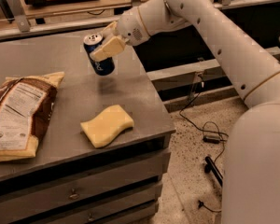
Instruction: Pick pepsi can
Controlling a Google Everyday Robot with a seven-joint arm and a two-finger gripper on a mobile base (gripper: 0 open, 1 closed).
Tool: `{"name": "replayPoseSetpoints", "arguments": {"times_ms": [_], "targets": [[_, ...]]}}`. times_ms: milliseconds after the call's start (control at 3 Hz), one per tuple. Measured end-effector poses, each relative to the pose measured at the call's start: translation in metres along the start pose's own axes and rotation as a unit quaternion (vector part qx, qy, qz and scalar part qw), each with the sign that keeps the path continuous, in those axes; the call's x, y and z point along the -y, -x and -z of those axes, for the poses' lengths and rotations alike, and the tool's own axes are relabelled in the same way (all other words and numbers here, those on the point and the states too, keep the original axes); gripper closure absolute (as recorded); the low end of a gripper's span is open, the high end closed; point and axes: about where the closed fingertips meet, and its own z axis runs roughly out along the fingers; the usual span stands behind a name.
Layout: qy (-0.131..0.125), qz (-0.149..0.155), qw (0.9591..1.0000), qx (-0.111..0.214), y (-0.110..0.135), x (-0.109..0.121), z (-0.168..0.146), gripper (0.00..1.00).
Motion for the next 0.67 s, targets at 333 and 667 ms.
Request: {"name": "replayPoseSetpoints", "arguments": {"times_ms": [333, 667], "targets": [[0.014, 0.025, 0.9992, 0.027, 0.0287, -0.0093, -0.0044, 1.0], [0.014, 0.025, 0.9992, 0.027, 0.0287, -0.0093, -0.0044, 1.0]]}}
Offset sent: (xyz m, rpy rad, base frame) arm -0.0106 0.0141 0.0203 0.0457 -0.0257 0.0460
